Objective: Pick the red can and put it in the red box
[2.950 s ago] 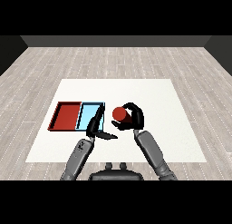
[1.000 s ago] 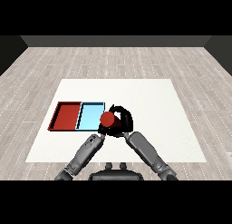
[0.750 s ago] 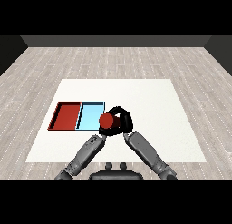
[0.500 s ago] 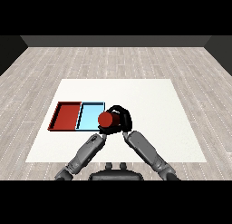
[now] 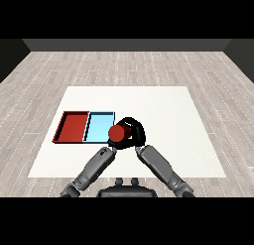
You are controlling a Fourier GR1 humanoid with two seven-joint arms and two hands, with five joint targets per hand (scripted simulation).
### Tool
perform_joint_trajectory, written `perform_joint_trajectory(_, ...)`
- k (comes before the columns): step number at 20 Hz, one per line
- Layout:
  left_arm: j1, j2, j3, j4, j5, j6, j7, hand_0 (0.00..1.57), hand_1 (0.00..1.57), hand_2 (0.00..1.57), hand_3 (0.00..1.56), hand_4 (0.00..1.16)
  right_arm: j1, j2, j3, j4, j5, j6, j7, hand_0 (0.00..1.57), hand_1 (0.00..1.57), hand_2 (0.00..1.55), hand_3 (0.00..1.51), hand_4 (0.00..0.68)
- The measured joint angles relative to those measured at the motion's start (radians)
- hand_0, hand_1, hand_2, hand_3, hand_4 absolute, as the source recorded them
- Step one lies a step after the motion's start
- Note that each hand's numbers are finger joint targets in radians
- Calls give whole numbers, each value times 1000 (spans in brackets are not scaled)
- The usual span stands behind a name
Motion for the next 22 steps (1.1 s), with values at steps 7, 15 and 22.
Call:
perform_joint_trajectory(7, 8, 1, 5, -16, 16, 14, -55, 1571, 1571, 1571, 1513, 1147, -7, 5, -9, 11, 62, 3, 93, 0, 0, 0, 0, 0)
perform_joint_trajectory(15, 12, 2, 23, -1, 12, 23, -80, 1571, 1571, 1571, 1497, 1136, 1, 4, -36, 15, 86, 22, 135, 0, 0, 0, 0, 0)
perform_joint_trajectory(22, 9, 2, 16, -7, -6, 54, -76, 1571, 1571, 1571, 1480, 1131, 42, 3, -57, -22, 100, 45, 147, 0, 0, 0, 0, 0)
